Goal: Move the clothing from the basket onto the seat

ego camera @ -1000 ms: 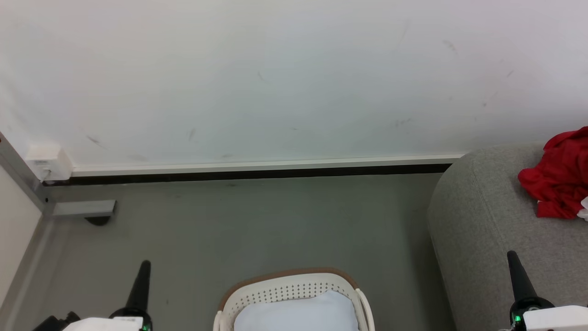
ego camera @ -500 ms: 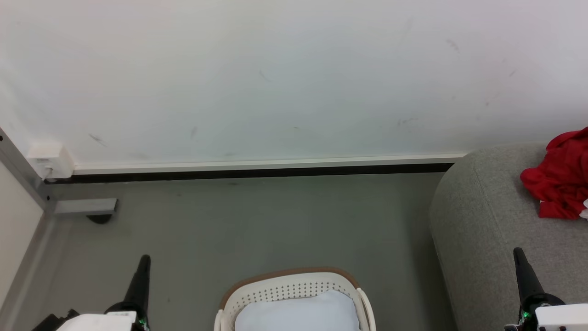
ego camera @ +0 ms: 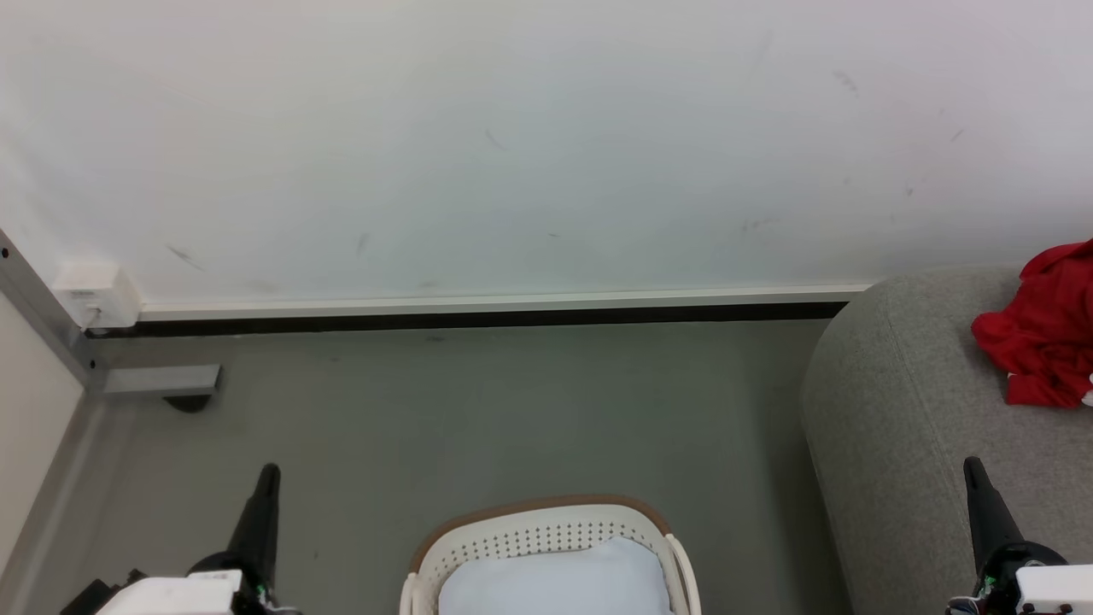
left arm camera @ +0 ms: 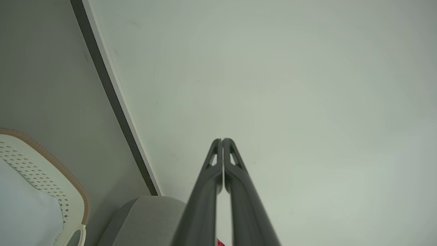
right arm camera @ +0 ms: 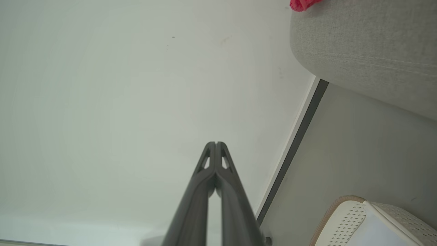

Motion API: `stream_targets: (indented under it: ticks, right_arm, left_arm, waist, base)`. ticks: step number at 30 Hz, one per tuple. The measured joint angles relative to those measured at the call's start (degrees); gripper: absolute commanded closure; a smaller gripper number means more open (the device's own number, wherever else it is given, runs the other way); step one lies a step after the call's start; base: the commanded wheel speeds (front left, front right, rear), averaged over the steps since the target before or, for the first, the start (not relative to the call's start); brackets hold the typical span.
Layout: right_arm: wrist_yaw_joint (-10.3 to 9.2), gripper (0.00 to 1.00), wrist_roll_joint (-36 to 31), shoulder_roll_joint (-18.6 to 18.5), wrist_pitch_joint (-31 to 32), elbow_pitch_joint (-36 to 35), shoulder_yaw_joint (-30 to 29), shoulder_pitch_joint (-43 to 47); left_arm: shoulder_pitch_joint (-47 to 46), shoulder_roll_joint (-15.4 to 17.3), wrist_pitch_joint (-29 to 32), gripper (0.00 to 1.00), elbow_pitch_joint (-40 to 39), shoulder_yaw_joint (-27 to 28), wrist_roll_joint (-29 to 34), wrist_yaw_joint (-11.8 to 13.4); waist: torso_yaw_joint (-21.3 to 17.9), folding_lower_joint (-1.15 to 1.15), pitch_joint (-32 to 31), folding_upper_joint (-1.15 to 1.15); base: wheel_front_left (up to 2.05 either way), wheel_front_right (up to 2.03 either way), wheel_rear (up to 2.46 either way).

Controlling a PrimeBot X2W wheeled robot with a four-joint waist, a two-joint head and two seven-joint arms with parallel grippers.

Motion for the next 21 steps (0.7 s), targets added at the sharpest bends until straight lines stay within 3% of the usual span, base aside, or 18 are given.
stream_targets:
  ticks: [21]
  right_arm:
    - [0.0,1.0,3.87,0.25,1.22,-0.32,-1.34,-0.09]
  left_arm:
    - [-0.52,-0.04,1.07,1.0,0.02,0.35,-4.15,-0.02]
  waist:
    - [0.23,0.0,0.16,0.0]
  base:
    - [0.0,0.0,0.0]
